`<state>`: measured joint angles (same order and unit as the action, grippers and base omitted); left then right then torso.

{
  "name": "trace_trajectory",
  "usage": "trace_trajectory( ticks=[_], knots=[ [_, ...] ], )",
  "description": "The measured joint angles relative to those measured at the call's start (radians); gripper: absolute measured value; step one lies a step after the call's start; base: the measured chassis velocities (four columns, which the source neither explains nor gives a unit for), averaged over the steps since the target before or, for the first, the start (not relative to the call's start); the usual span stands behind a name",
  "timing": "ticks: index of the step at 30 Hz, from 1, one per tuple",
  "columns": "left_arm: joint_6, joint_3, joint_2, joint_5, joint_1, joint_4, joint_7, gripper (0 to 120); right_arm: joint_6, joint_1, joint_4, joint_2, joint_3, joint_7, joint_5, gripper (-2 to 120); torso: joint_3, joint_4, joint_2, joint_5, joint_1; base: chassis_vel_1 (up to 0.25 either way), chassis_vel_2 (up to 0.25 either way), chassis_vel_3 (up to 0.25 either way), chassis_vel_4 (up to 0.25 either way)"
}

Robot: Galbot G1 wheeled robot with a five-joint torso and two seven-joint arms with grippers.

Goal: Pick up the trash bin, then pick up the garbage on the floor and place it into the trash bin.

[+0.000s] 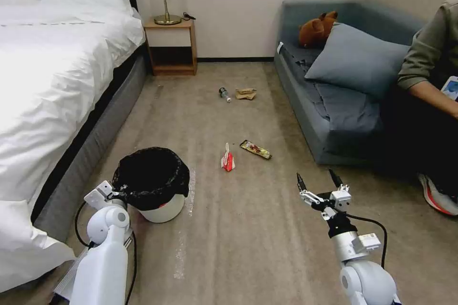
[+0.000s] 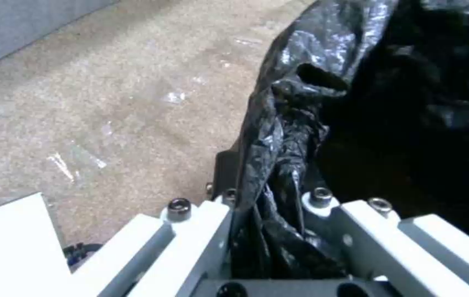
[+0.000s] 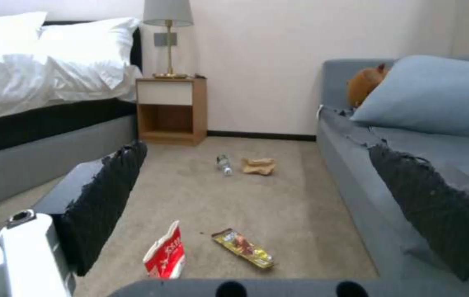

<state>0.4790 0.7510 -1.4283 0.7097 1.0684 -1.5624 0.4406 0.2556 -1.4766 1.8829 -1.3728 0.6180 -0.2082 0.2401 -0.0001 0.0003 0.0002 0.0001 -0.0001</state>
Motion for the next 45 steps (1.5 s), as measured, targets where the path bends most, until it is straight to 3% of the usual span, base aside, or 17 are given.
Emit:
trace_trajectory(
  ticks=[7,10,13,14,16,17,19,20,21,25,27,32,45],
  knots=[
    [0.003,0.003,0.0,-0.021,0.039,-0.04,-0.009,4,0.018,0.012,-0.015,-0.002,0.016,-0.021,-0.023,100,0.0,-0.0002,0.0,-0.0007,0.0,0.0,0.0,0.0,0.0],
    [0.021,0.0,0.004,-0.044,0.075,-0.091,-0.02,4,0.02,0.016,-0.015,0.001,0.026,-0.013,-0.044,100,0.0,-0.0007,0.0,-0.0019,0.0,0.0,0.0,0.0,0.0],
    [0.047,-0.001,0.014,-0.065,0.129,-0.201,-0.023,3,0.024,0.03,-0.014,0.005,0.007,0.06,-0.043,100,0.0,-0.0005,-0.001,-0.0007,0.0,0.0,0.0,0.0,0.0],
    [0.047,-0.001,0.014,-0.065,0.129,-0.201,-0.023,3,0.024,0.03,-0.014,0.005,0.007,0.06,-0.043,100,0.0,-0.0005,-0.001,-0.0007,0.0,0.0,0.0,0.0,0.0],
    [0.063,0.002,0.016,-0.099,0.181,-0.303,-0.031,3,0.037,0.041,-0.009,0.006,-0.02,0.088,-0.003,100,0.0,-0.0002,0.0,-0.0008,0.0,0.0,0.0,0.0,0.0],
    [0.063,0.002,0.016,-0.099,0.181,-0.303,-0.031,3,0.037,0.041,-0.009,0.006,-0.02,0.088,-0.003,100,0.0,-0.0002,0.0,-0.0008,0.0,0.0,0.0,0.0,0.0],
    [0.075,0.012,0.01,-0.123,0.22,-0.389,-0.03,3,0.059,0.053,-0.01,0.006,-0.04,0.102,0.022,100,0.0,-0.0003,0.0,-0.0002,0.0,0.0,0.0,0.0,0.0],
    [0.075,0.012,0.01,-0.123,0.22,-0.389,-0.03,3,0.059,0.053,-0.01,0.006,-0.04,0.102,0.022,100,0.0,-0.0003,0.0,-0.0002,0.0,0.0,0.0,0.0,0.0],
    [0.084,0.017,0.004,-0.132,0.243,-0.448,-0.025,3,0.085,0.065,-0.017,0.005,-0.052,0.112,0.024,100,0.0,-0.0003,0.0,-0.0003,0.0,0.0,0.0,0.0,0.0],
    [0.097,0.025,-0.002,-0.135,0.271,-0.522,-0.015,3,0.107,0.074,-0.026,0.004,-0.06,0.115,0.024,100,0.0,-0.0002,0.0,-0.0002,0.0,0.0,0.0,0.0,0.0],
    [0.115,0.033,-0.01,-0.135,0.298,-0.596,-0.008,3,0.117,0.076,-0.031,0.003,-0.061,0.115,0.018,100,0.0,-0.0003,0.0,0.0,0.0,0.0,0.0,0.0,0.0],
    [0.116,0.057,-0.024,-0.144,0.317,-0.676,-0.005,3,0.119,0.079,-0.04,0.003,-0.052,0.114,0.004,100,0.0,-0.0003,0.0,0.0,0.0,0.0,0.0,0.0,0.0],
    [0.112,0.054,-0.034,-0.161,0.322,-0.713,-0.008,3,0.113,0.085,-0.052,0.005,-0.046,0.103,0.003,100,0.0,-0.0004,0.0,-0.0001,0.0,0.0,0.0,0.0,0.0]
  ],
)
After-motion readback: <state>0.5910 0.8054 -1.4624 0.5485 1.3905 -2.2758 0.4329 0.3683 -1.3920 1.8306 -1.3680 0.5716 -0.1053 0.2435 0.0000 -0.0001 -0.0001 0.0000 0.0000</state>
